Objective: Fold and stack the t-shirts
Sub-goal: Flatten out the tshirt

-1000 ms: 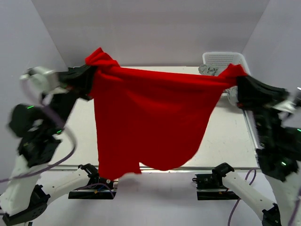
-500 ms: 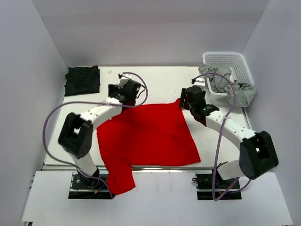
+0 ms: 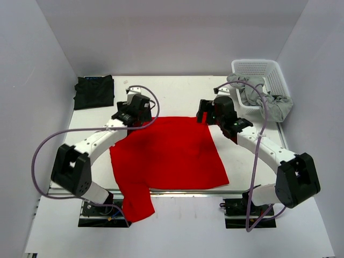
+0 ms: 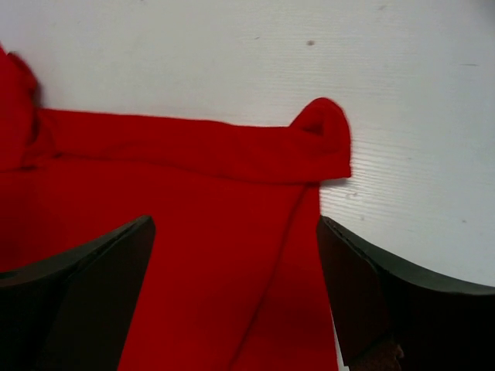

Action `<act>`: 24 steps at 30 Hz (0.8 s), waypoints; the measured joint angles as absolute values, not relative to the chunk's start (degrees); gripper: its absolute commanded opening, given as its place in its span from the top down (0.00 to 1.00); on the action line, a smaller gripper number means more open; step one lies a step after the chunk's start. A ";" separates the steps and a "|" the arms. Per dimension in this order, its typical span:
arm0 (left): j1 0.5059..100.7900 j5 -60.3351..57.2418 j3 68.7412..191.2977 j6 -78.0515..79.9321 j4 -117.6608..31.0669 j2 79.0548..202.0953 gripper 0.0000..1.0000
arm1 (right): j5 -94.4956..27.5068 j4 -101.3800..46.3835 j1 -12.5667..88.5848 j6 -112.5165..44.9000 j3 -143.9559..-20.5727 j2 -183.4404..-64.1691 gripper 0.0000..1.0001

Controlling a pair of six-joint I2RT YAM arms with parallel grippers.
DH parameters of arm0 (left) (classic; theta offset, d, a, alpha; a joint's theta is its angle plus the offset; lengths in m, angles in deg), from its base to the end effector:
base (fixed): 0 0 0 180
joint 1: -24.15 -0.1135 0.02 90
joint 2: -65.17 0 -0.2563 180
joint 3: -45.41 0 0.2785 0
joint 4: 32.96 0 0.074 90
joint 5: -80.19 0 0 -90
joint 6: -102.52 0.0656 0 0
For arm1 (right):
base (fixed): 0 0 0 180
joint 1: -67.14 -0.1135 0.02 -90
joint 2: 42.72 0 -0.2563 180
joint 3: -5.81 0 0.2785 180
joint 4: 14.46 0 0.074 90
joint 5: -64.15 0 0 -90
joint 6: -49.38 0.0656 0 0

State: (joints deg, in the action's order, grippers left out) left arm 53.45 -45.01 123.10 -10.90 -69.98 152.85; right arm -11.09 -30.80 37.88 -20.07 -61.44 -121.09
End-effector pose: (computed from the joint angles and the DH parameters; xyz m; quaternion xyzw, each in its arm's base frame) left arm 0.3420 -0.1485 0.2279 -0.0652 0.8914 0.0970 0.4379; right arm 0.3253 0.1631 0.2474 0.0021 0.8503 0.1172 0.5131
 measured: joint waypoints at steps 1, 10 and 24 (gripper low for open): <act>53.34 -43.74 121.49 -10.90 -69.39 151.32 0.00 | -12.55 -30.39 37.88 -20.18 -61.04 -121.09 0.10; 51.20 -31.94 103.76 -12.63 -66.53 145.77 0.00 | -23.53 -28.62 37.86 -21.29 -60.08 -127.74 0.10; 48.36 -24.18 103.54 -13.78 -59.79 156.06 0.00 | -24.88 -31.33 37.90 -18.06 -66.31 -144.98 0.10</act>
